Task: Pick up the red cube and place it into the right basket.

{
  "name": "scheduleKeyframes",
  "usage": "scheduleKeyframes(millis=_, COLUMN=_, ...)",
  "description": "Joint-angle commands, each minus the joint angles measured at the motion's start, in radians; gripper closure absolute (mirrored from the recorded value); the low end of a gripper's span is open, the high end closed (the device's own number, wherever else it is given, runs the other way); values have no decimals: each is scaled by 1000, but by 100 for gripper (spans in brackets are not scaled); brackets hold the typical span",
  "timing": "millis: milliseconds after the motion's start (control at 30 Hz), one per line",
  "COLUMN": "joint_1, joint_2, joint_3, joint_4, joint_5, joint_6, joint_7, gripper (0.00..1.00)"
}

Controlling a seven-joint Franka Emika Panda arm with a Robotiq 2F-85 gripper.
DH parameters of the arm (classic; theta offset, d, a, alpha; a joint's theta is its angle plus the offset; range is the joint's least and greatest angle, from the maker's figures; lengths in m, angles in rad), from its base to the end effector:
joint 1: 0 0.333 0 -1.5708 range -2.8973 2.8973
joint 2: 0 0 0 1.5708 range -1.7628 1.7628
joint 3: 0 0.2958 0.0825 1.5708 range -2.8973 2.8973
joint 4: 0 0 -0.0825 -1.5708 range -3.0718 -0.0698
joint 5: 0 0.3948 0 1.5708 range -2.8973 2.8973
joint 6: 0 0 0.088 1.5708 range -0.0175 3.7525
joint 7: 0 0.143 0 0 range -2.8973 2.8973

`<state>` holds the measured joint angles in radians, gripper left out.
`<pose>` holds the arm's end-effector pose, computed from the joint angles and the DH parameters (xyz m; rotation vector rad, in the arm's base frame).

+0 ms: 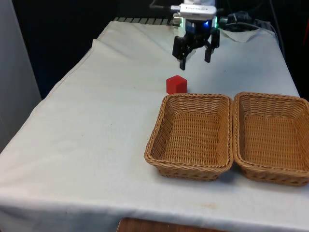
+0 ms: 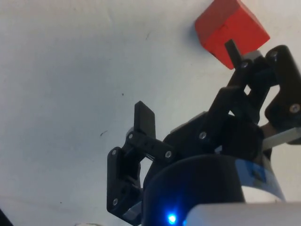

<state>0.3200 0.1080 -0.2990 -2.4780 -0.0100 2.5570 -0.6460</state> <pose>0.4768 0.0060 0.1831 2.9367 1.0333 -0.0539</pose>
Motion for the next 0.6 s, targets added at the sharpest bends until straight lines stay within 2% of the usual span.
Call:
scheduleKeyframes(millis=0, joint_1=-3, joint_2=9, joint_3=-7, joint_4=1, joint_5=-20, joint_6=12, joint_7=0, gripper=0)
scheduleKeyframes(millis=133, joint_1=-8, joint_2=13, joint_3=-22, joint_4=0, joint_5=-25, joint_6=18, joint_7=-19, gripper=0)
scheduleKeyframes(millis=200, joint_1=-8, joint_2=15, joint_3=-36, joint_4=-2, joint_5=-18, joint_6=29, joint_7=-39, gripper=0)
scheduleKeyframes(millis=233, joint_1=-4, joint_2=12, joint_3=-30, joint_4=2, joint_5=-16, joint_6=9, joint_7=-29, gripper=0)
scheduleKeyframes(millis=333, joint_1=-10, joint_2=22, joint_3=-48, joint_4=-6, joint_5=-13, joint_6=46, joint_7=-58, gripper=0)
scheduleKeyframes(millis=500, joint_1=-6, joint_2=41, joint_3=-63, joint_4=-12, joint_5=-13, joint_6=79, joint_7=-67, gripper=0)
scheduleKeyframes(millis=567, joint_1=-8, joint_2=46, joint_3=-55, joint_4=-22, joint_5=8, joint_6=115, joint_7=-84, gripper=0)
